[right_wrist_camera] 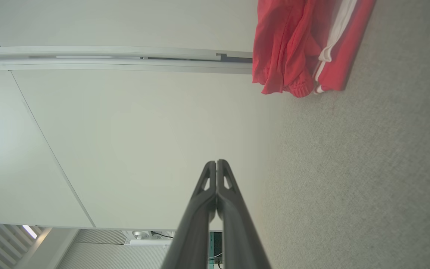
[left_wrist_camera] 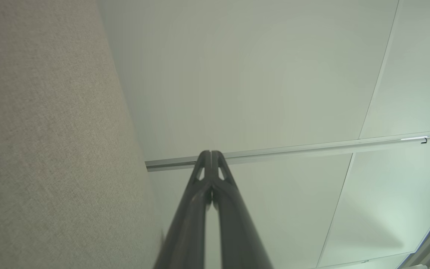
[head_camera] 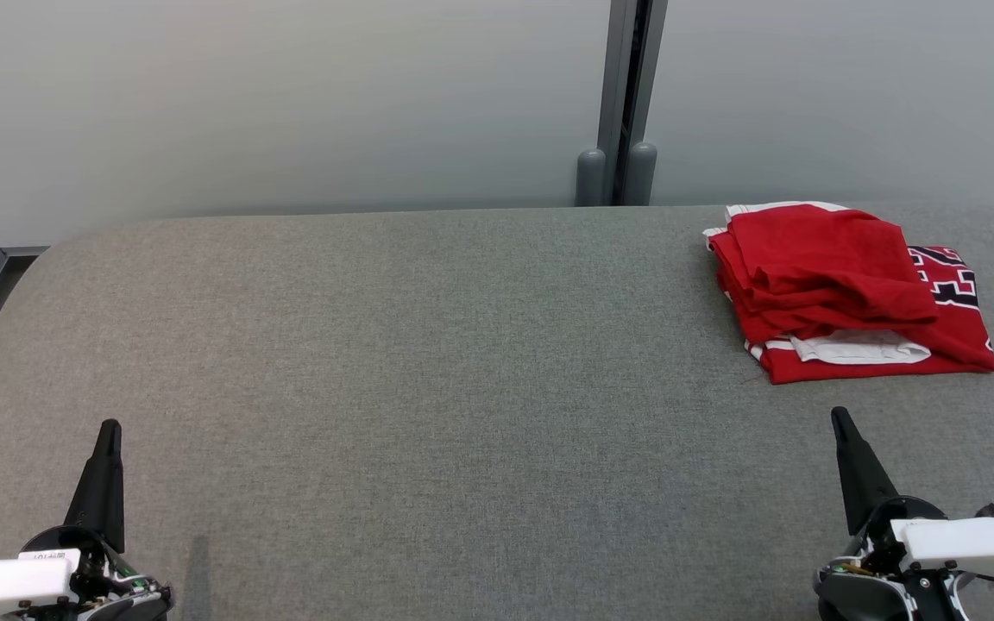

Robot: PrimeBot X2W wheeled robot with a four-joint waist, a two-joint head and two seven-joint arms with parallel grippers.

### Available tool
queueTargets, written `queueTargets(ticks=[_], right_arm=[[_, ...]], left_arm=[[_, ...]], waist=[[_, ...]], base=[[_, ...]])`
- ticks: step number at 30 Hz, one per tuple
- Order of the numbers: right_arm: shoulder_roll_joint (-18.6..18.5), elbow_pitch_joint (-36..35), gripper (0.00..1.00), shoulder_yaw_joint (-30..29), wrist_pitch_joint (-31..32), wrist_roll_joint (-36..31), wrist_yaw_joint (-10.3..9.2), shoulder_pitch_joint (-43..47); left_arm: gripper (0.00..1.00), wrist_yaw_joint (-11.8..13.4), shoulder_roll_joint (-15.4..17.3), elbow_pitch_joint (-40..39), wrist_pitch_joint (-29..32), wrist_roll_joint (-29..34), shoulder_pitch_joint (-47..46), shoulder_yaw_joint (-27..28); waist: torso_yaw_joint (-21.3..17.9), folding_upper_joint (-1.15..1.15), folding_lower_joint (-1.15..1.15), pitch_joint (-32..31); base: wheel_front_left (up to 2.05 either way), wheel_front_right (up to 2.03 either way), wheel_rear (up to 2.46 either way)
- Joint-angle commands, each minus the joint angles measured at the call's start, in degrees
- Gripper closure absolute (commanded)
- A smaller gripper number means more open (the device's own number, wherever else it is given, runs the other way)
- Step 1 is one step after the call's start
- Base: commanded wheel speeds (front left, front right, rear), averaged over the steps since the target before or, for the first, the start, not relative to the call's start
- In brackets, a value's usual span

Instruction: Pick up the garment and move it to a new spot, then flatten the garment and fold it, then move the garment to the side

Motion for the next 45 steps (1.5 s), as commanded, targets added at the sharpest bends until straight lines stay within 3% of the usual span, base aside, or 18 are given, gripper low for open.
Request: queueTargets(ticks=[1, 45], right_arm=[[-0.3, -0.2, 1.00, -0.3, 0.1, 0.0, 0.04, -0.4], [-0.3, -0.2, 1.00, -0.2, 0.1, 0.0, 0.04, -0.4]], left_arm=[[1.00, -0.3, 0.3, -0.3, 0.1, -0.1, -1.0, 0.3], [1.00, -0.3, 0.3, -0.3, 0.0, -0.1, -1.0, 0.2]], waist=[[0.0, 0.00, 0.00, 0.0], [0.0, 0.00, 0.00, 0.0]], base=[[0.00, 0.00, 0.00], [0.00, 0.00, 0.00]])
